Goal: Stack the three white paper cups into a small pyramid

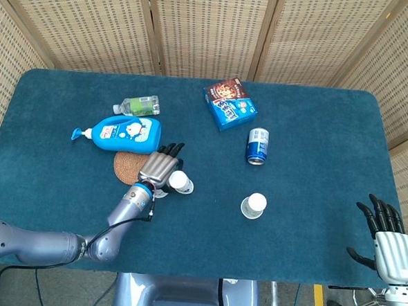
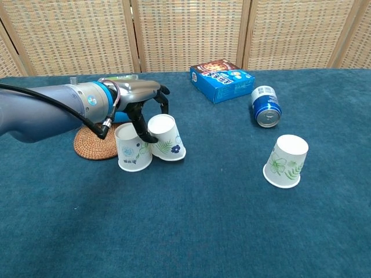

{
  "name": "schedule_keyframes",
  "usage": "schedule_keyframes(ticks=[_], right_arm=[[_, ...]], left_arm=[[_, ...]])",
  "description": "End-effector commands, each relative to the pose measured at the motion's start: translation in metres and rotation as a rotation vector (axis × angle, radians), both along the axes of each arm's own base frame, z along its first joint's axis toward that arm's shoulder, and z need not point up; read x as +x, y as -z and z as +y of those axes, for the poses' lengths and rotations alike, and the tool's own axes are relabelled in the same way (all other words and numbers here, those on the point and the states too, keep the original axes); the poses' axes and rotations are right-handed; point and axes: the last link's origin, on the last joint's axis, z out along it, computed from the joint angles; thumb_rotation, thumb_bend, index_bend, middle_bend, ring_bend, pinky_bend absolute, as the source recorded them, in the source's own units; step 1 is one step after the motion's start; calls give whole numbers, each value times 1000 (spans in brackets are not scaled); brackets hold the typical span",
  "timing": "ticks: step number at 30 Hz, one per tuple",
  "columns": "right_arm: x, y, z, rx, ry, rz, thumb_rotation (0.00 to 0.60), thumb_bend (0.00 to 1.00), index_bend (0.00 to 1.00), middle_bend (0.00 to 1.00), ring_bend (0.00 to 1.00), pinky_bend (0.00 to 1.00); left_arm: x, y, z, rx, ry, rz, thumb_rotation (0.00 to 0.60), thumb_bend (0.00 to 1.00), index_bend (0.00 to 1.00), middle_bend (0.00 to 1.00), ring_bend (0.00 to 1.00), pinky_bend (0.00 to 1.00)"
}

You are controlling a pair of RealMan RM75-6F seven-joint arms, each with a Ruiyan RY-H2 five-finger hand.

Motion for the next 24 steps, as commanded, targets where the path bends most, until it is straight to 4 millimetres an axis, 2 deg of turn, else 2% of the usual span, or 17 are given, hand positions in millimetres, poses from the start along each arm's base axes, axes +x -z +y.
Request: schedule_keyframes(ticks=[1,5,7,9,11,16,22,24], right_arm=[[0,-1,0,-1,1,-2,600,129,158,0,0,108],[-1,-1,0,-2,3,-3,600,129,158,0,0,109],[-1,-1,0,-2,4,-2,600,129,158,0,0,109],[-1,0,0,-2,3,-2,600,130,158,0,0,109],[0,0,0,-1,1,1,600,130,158,0,0,109],[-1,1,-1,-1,5,5,600,130,158,0,0,109],[-1,2,-1,2,6,11,600,129,158,0,0,109],[0,2,-1,1,3,15,600,129,158,0,0,109]], left_arm=[[-4,2,1,-2,-17,5,600,270,456,0,0,115],[-10,4,1,-7,-33,22,600,268,432,0,0,113],[-13,4,1,-6,-39,32,600,264,357,0,0,103],[-13,3,1,-6,-46,26,600,257,222,0,0,78],[-14,2,1,-4,-50,19,600,252,164,0,0,68],[-11,-12,2,13,-37,-25,600,249,148,0,0,67],[-7,-42,-6,49,3,-115,600,249,149,0,0,67],[-11,-59,-16,74,21,-156,600,249,151,0,0,67]])
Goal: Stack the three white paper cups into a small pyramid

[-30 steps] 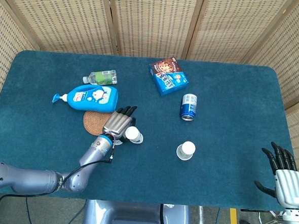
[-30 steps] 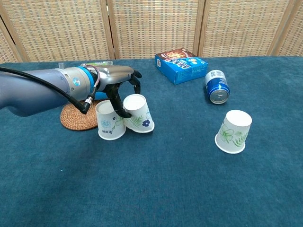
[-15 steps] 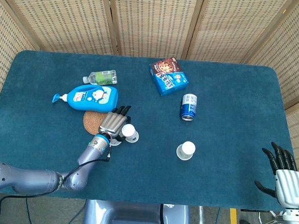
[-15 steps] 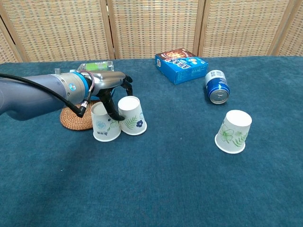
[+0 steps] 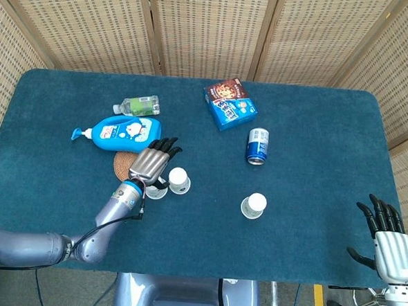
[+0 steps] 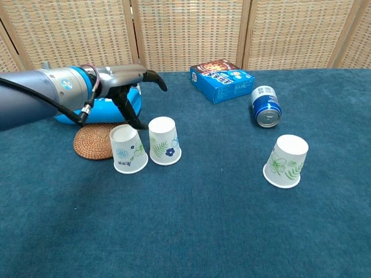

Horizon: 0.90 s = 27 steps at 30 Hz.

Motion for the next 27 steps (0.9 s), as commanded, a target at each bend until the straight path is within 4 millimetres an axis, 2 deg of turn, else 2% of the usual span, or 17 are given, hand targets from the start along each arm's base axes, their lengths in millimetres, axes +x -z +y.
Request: schedule_keyframes(ticks=[1,4,8,14,21,27], right_arm=[[1,1,0,0,-3,4,600,129,158,0,0,109],[2,2,1,2,-3,8,600,130,158,0,0,109],[2,3,0,0,-1,15,600,129,158,0,0,108],[2,3,0,-6,2,23,600,130,158,0,0,109],[3,4,0,-10,0,30,600,129,158,0,0,109],[4,5,0,-14,-3,34,600,129,137,0,0,108]], left_arm=[[-8,-32,-15,54,26,-73,600,249,152,0,0,67],[-18,-50,-29,97,46,-98,600,252,156,0,0,67],[-42,-82,-58,174,55,-119,600,254,157,0,0,67],[-86,-118,-104,292,43,-53,600,255,157,0,0,67],[-131,-133,-151,375,11,8,600,255,155,0,0,67],[-155,-141,-183,357,-25,80,600,253,120,0,0,65]])
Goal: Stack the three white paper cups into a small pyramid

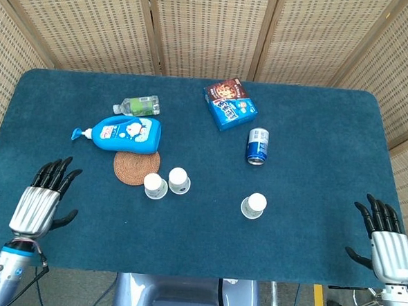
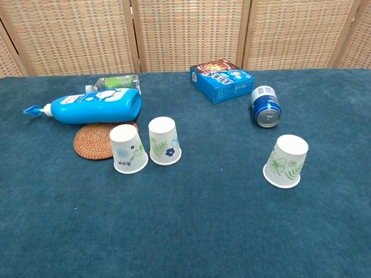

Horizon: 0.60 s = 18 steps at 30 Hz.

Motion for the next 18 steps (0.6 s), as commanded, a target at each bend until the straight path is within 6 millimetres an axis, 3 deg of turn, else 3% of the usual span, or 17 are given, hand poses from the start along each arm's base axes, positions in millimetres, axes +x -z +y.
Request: schedule_keyframes(ticks=[1,6,11,13,18], right_arm=[[0,0,0,-3,-1,1,600,128,132,0,0,108],[10,4,-8,2,-30,-20,600,121,122,0,0,108],[40,12,-27,52,-108,-28,600,120,134,0,0,108],[62,20,-39,91,-160,-38,600,120,152,0,0,108],[97,39,-58,158,-204,-28,600,121,209,0,0,109]], left_arm=[[-14,-8,-18,1,-17,45,600,251,115,0,0,63],[-31,-19,-39,19,-48,81,600,247,101,0,0,52],[-31,-23,-38,28,-43,61,600,247,101,0,0,52],[-32,-23,-38,22,-45,59,600,247,101,0,0,53],[-33,-24,-36,16,-50,52,600,247,101,0,0,53]])
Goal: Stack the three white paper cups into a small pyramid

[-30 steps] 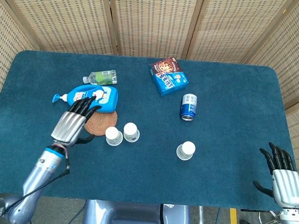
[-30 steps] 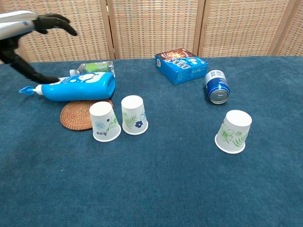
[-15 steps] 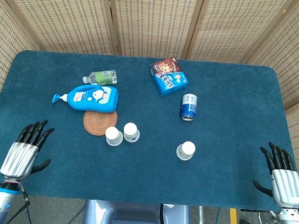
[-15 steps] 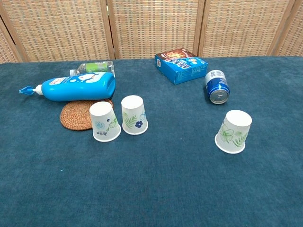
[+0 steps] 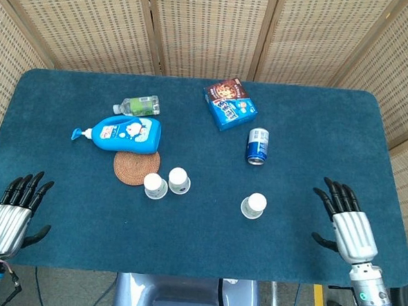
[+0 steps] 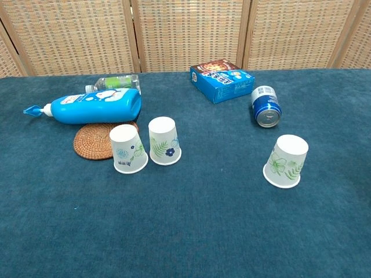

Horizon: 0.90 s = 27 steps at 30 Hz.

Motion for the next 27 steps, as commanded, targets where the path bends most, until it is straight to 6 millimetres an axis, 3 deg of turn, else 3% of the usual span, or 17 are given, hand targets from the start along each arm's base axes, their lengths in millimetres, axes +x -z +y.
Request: schedule_keyframes(ticks=[1,4,7,13,27], right_arm=[[30,15,-17,52,-45,5,600,121,223,0,0,109],[42,29,-25,96,-39,0,600,120,244,0,0,109],[55,55,-40,182,-4,3,600,120,245,0,0,109],[62,82,-51,236,41,23,600,121,249,0,0,111],[59,97,-72,258,106,49,600,119,251,0,0,111]], left_arm=[[-1,-1,0,-2,-1,-5,600,247,101,0,0,53],[-2,0,1,-8,-3,-6,600,247,101,0,0,53],[-2,2,3,-25,-1,-9,600,246,101,0,0,53],[-3,2,4,-33,-2,-16,600,247,101,0,0,53],[-2,5,6,-47,0,-16,600,247,101,0,0,53]])
